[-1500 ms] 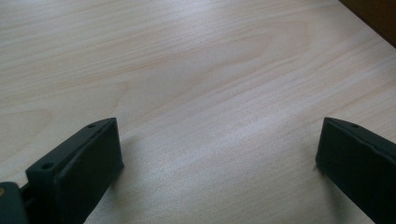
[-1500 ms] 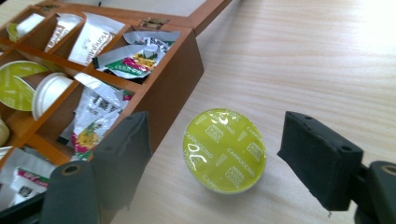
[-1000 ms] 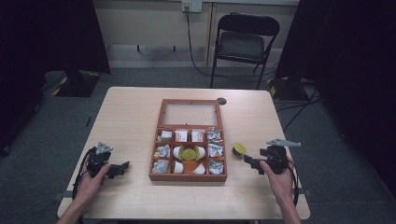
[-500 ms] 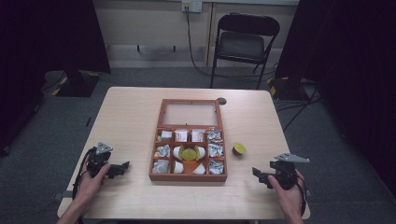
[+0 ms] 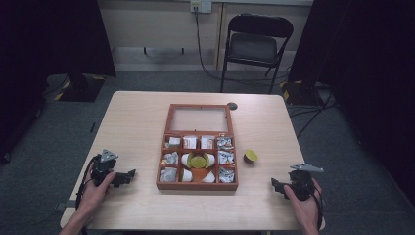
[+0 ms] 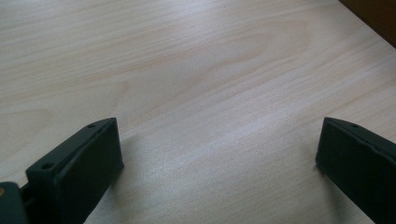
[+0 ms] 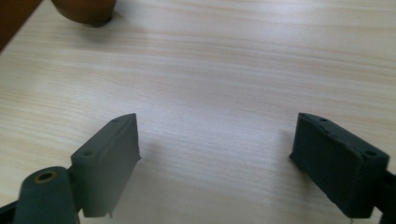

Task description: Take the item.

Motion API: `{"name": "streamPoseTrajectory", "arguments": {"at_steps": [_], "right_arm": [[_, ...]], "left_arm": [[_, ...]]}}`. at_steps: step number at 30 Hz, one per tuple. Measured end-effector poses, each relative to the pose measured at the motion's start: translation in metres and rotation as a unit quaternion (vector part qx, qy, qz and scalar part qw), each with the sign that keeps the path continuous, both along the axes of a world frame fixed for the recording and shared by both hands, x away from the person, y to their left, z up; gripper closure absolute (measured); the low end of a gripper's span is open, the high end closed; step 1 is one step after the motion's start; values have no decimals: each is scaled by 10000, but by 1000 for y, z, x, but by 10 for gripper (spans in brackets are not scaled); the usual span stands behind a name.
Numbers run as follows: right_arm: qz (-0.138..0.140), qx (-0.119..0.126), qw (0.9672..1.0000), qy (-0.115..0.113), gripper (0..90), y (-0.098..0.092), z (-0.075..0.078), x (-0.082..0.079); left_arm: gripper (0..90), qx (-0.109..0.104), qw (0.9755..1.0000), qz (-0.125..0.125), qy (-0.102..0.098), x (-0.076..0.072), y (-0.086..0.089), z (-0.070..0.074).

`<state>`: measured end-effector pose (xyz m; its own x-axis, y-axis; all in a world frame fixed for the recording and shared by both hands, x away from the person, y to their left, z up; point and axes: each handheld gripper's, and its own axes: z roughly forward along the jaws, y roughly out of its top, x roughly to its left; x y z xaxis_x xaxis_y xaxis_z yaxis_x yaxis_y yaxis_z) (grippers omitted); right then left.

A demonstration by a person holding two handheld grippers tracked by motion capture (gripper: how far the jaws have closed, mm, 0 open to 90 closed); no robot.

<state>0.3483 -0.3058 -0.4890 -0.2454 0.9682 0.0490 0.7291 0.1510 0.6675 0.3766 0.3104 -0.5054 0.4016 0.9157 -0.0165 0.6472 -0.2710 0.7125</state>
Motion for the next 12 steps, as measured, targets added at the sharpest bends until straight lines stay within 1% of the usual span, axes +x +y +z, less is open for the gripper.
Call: {"name": "streamPoseTrajectory", "arguments": {"at_steps": [1,2,3,4,5,12], "right_arm": [[-53,-82,9999,-75,139,1,-2,-1],[-155,-260,9993,-197,114,5,-5,-2],[-137,-241,9992,-271,79,7,-7,-1],[-137,-241,9992,-271,79,7,-7,-1],[-54,-218,9990,-392,46,9,-11,-1],[-57,-217,9990,-394,46,9,-11,-1]], "left_arm": [[0,2,10000,-2,1,0,0,0],[0,0,10000,0,0,0,0,0],[0,2,10000,-5,7,0,0,0],[0,0,10000,0,0,0,0,0],[0,0,10000,-2,1,0,0,0],[0,1,10000,-18,1,0,0,0]]}}
